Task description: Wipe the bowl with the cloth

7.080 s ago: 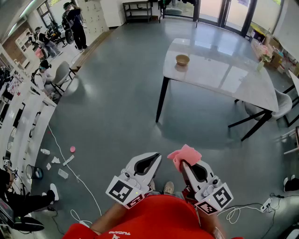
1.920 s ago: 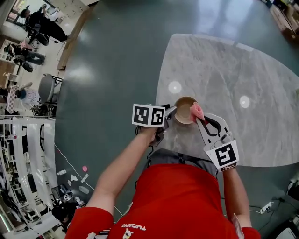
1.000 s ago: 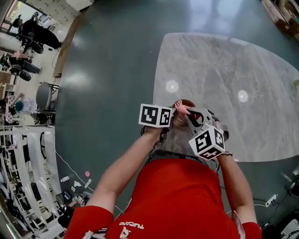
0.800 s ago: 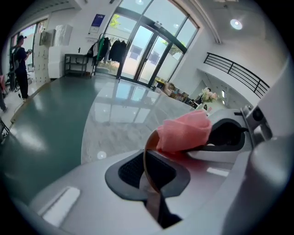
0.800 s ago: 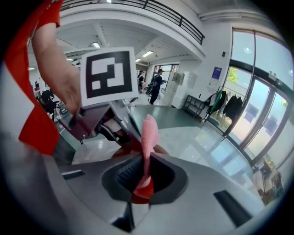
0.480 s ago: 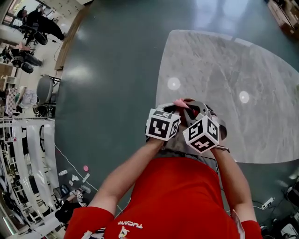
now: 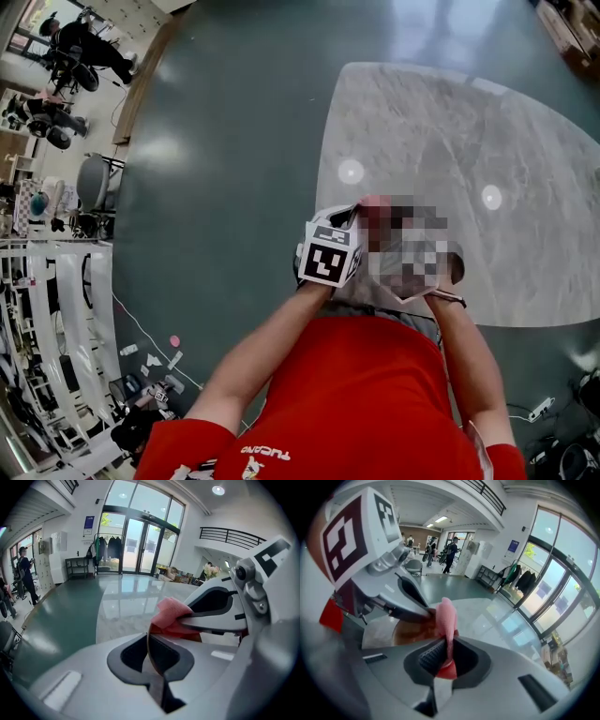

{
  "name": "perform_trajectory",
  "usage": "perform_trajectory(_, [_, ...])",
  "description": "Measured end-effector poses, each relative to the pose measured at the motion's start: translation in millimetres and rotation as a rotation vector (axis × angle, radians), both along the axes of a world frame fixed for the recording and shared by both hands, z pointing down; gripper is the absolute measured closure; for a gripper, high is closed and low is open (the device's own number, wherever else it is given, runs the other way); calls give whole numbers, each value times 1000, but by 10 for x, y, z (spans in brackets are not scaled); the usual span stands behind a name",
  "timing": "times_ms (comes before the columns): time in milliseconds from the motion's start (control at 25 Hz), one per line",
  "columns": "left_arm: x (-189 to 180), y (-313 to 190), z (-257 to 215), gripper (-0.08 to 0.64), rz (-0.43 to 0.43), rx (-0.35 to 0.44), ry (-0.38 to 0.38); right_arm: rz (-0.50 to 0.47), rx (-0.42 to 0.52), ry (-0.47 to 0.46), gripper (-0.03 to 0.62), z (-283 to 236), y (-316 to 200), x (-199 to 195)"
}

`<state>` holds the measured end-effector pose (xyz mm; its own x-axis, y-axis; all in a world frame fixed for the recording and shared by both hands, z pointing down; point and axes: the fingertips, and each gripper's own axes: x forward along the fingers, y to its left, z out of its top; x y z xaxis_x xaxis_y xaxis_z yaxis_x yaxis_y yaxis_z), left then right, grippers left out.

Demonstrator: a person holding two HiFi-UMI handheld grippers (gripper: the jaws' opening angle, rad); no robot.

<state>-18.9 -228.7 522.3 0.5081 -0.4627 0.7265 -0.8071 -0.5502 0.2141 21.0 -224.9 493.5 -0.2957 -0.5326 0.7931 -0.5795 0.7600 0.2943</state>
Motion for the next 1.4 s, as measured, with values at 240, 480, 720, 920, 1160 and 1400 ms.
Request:
perform_trajectory(240, [72,17,0,543,25,27,-16,-38,-2,24,574,-8,38,126])
perform_trajectory(480, [49,23,11,543,50,67,-53,-132,-15,134,574,62,224,155])
perform_trajectory(720, [41,-20,-16,543,40,83,-60,-199,-64,162,574,136,353,129])
perform_trajectory(920, [-3,-2,-6,543,36,66,-67,-318,-133,175,574,223,545,-35])
perform_trajectory(1160, [-43,-10,8,541,32,71,-64,-422,-173,182,574,288,740,-207])
perform_trajectory(1400, [-22,17,-23,541,25,61,-30,-450,-123,202,574,303,743,-309])
